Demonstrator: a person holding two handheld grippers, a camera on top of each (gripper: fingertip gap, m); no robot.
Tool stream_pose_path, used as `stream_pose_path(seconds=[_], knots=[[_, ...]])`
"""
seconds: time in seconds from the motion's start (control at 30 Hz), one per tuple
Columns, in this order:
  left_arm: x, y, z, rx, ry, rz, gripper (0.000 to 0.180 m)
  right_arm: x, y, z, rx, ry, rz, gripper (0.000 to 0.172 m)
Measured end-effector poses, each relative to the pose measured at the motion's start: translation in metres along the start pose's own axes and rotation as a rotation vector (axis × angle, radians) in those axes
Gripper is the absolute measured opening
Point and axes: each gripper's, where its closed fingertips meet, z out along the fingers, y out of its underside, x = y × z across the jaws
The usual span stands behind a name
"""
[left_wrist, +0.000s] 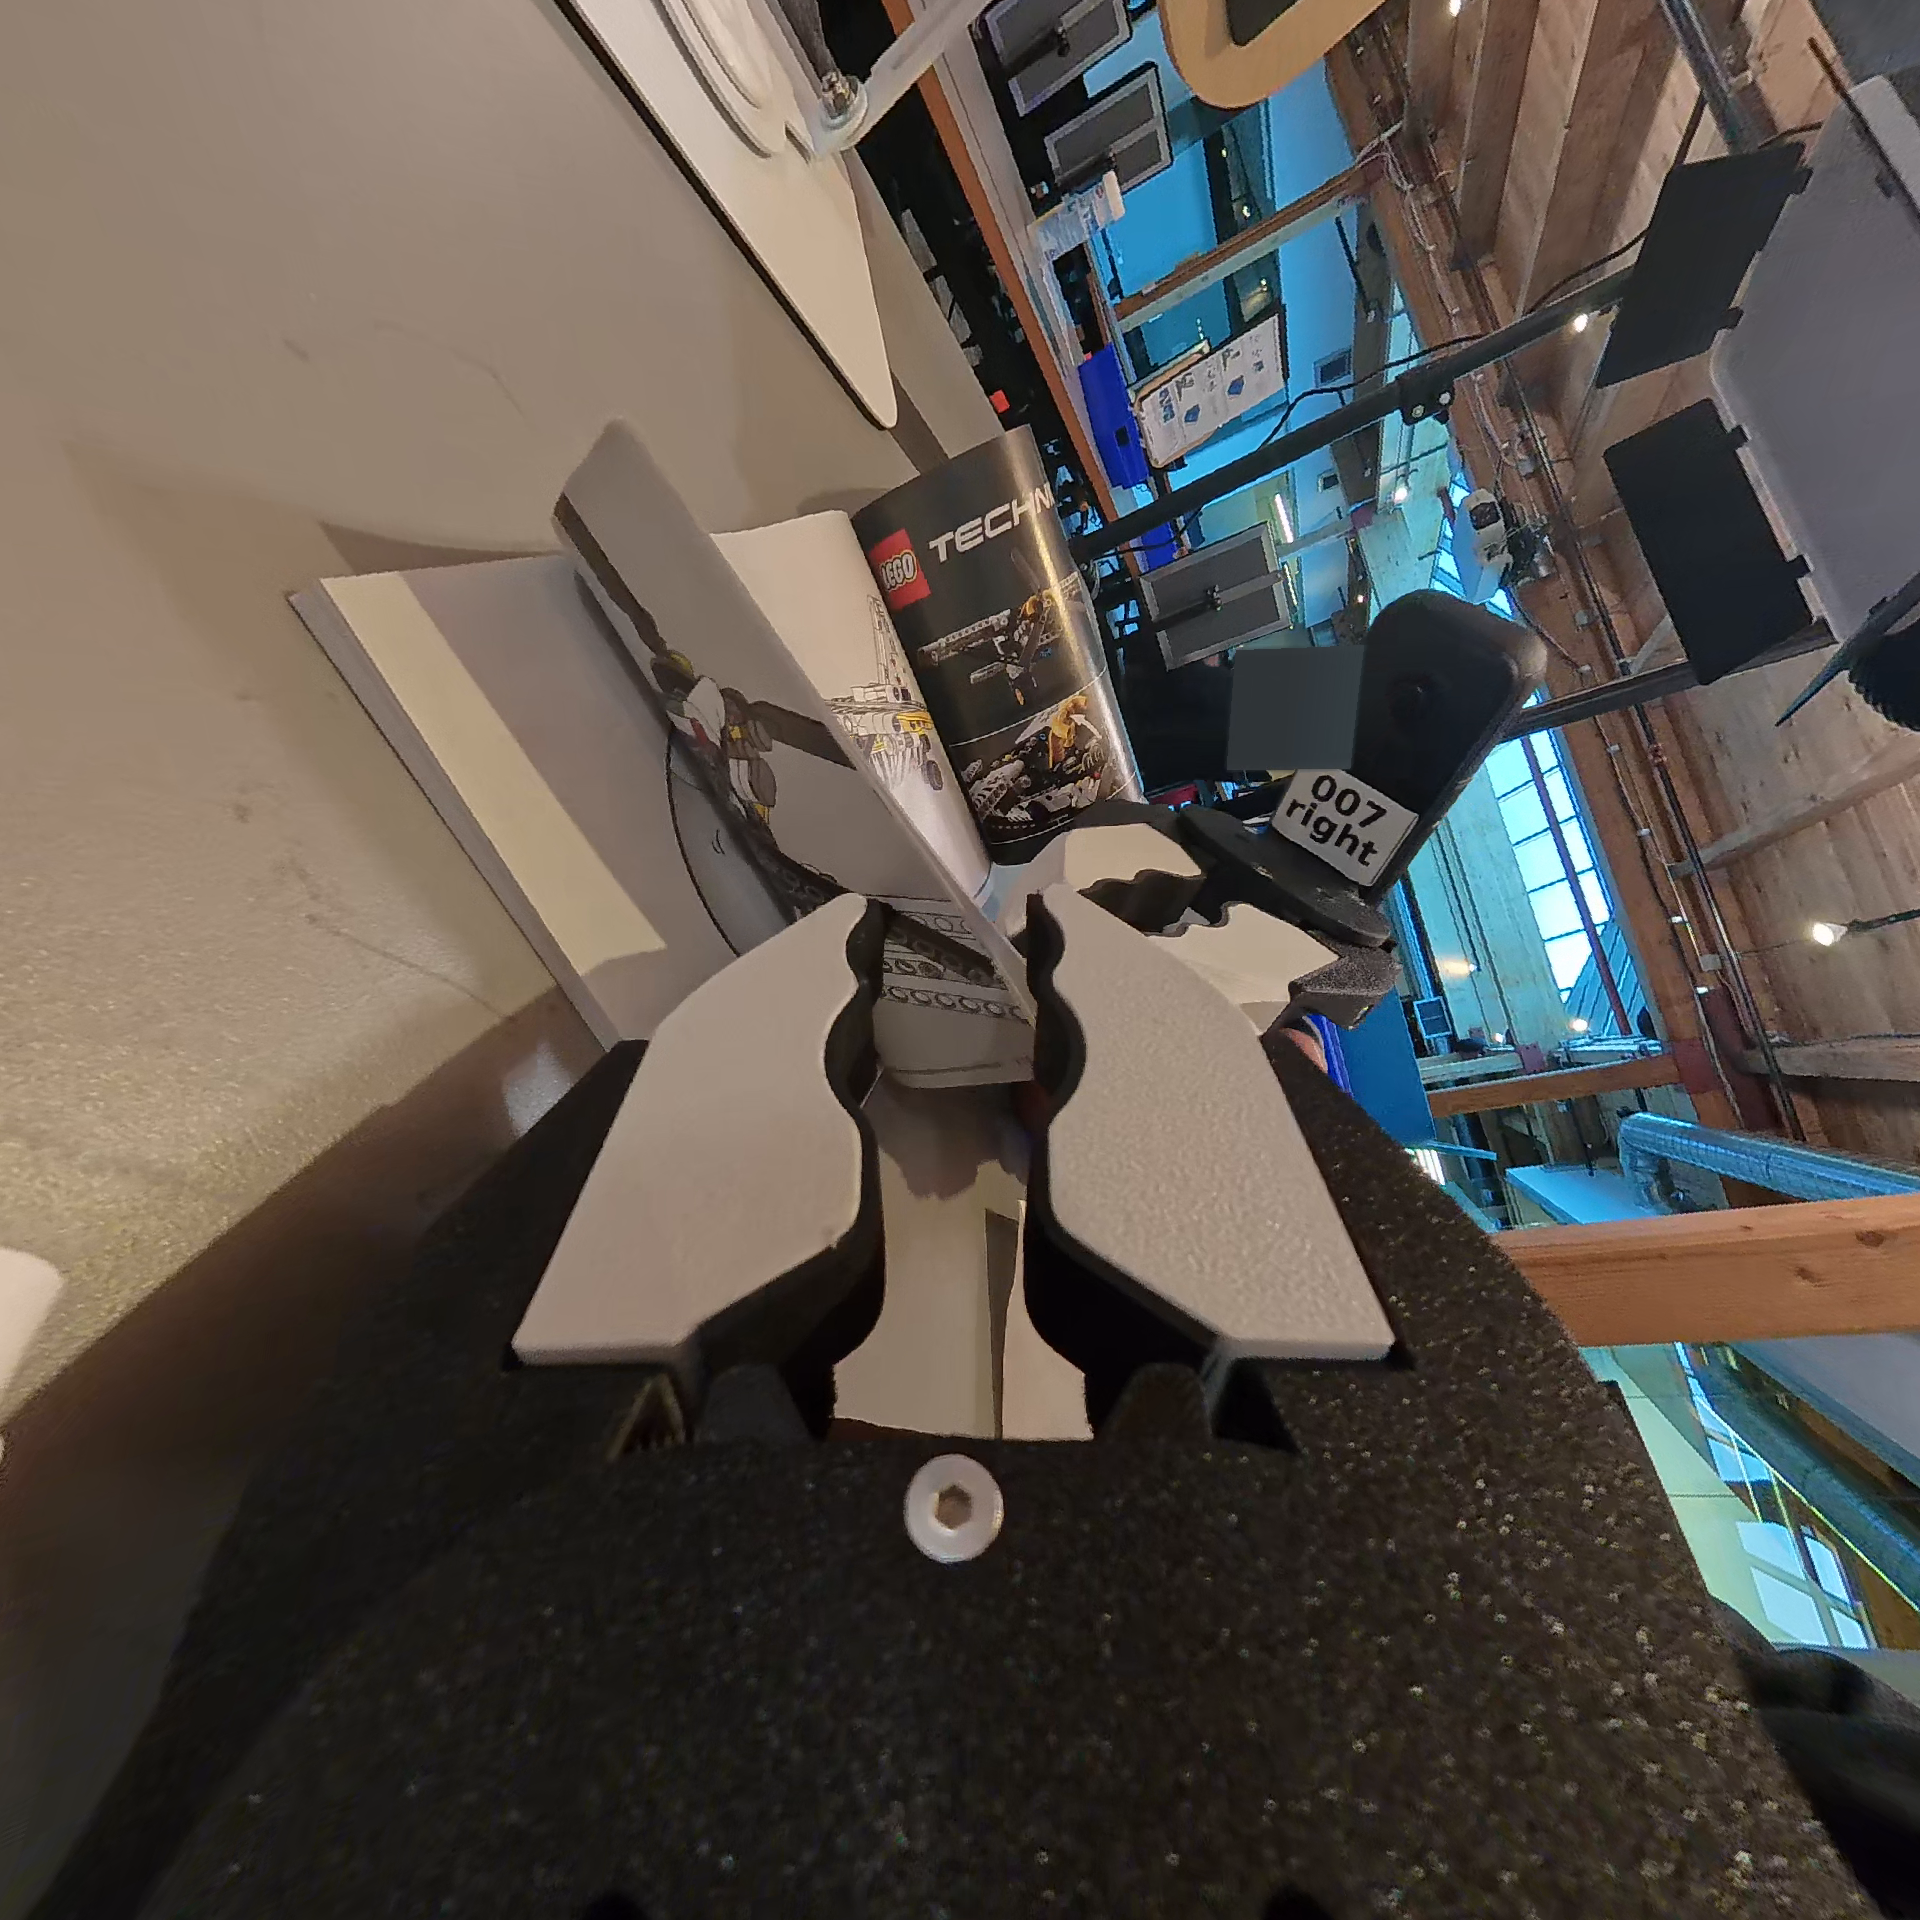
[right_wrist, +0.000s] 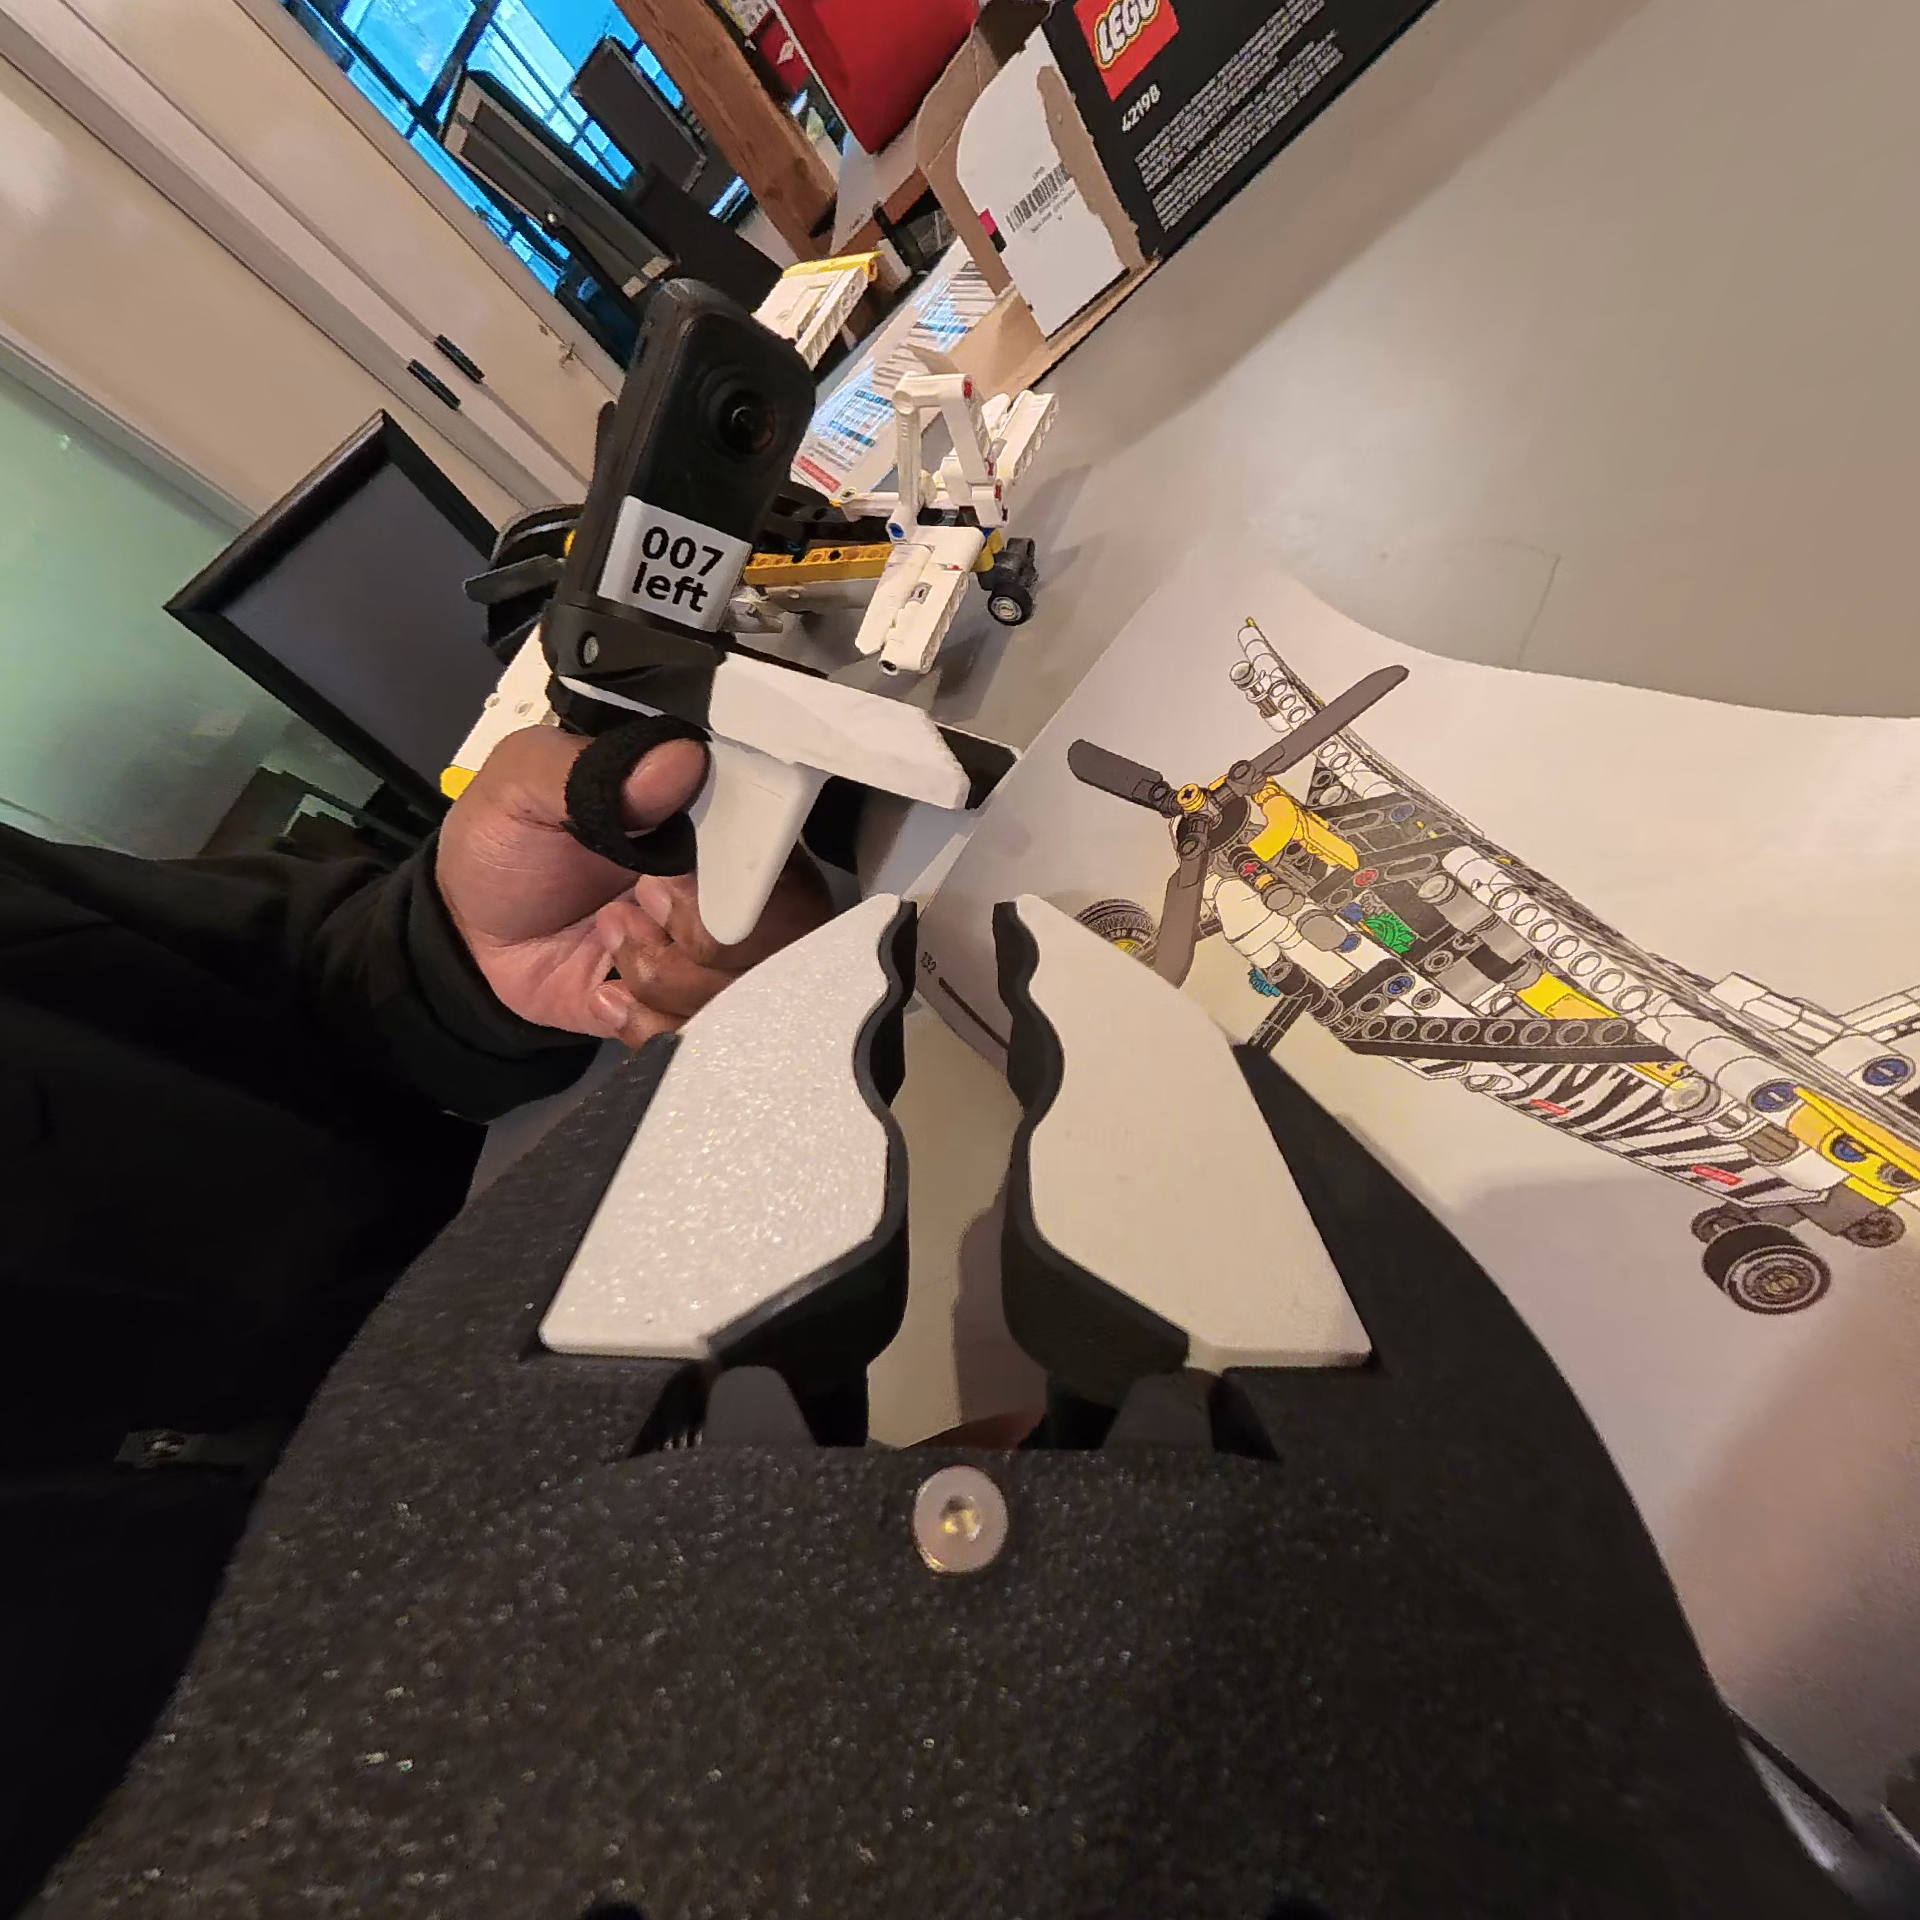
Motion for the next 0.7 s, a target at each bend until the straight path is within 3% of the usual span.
stream_pose_path(seconds=[0.7], knots=[[-0.0004,0.0009,0.0003,-0.006,-0.007,0.012,0.022,-0.0001,0.0013,-0.0034,0.004,-0.037,0.059,0.014]])
